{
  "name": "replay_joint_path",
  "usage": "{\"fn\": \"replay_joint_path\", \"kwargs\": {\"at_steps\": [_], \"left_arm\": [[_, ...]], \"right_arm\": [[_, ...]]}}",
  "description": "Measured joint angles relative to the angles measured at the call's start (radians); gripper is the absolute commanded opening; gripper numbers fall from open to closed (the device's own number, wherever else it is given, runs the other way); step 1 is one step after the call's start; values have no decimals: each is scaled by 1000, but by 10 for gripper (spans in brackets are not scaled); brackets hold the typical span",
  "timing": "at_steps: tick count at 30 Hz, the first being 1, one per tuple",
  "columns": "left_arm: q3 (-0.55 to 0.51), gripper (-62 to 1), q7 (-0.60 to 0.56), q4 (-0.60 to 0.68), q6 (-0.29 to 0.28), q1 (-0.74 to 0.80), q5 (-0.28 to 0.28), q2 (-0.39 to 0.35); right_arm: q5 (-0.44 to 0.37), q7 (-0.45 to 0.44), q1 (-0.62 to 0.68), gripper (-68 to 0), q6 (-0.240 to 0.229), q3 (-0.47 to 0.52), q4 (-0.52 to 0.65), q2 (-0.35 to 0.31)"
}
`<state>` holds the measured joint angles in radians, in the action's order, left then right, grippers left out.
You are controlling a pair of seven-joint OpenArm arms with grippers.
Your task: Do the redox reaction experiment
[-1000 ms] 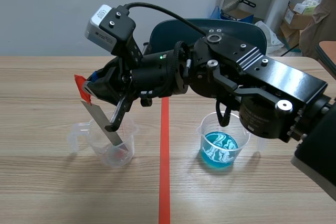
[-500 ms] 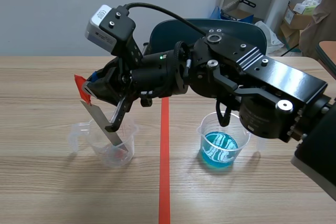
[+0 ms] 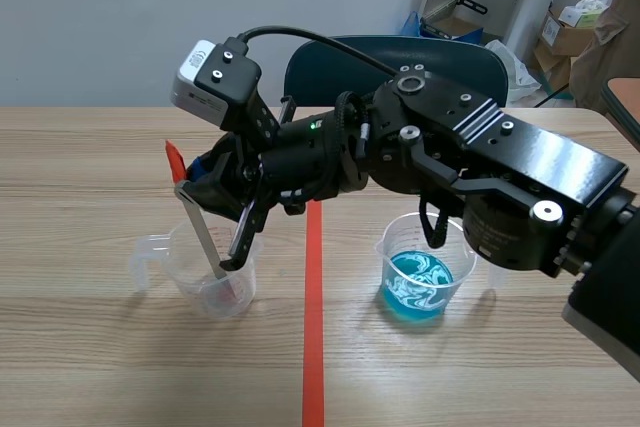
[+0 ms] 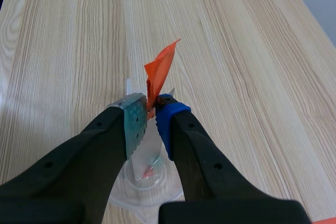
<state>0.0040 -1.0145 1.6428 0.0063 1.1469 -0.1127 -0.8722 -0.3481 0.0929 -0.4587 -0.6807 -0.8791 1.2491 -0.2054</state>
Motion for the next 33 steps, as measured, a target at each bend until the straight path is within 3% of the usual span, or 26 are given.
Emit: {"fn": "replay_joint_path", "kwargs": {"at_steps": [18, 20, 22, 26, 32, 33], "left_arm": [[0, 14, 0, 0, 0, 0, 0, 0], [0, 14, 0, 0, 0, 0, 0, 0], [0, 14, 0, 0, 0, 0, 0, 0], [0, 14, 0, 0, 0, 0, 0, 0], [0, 14, 0, 0, 0, 0, 0, 0], [0, 14, 0, 0, 0, 0, 0, 0]], "right_arm": [[0, -1, 0, -607, 0, 0, 0, 0], [0, -2, 0, -604, -19, 0, 0, 0], [0, -2, 0, -543, -40, 0, 0, 0], [0, -2, 0, -281, -58, 0, 0, 6], [-4, -4, 0, -7, -57, 0, 0, 29], [-4, -11, 0, 4, -57, 0, 0, 31]]}}
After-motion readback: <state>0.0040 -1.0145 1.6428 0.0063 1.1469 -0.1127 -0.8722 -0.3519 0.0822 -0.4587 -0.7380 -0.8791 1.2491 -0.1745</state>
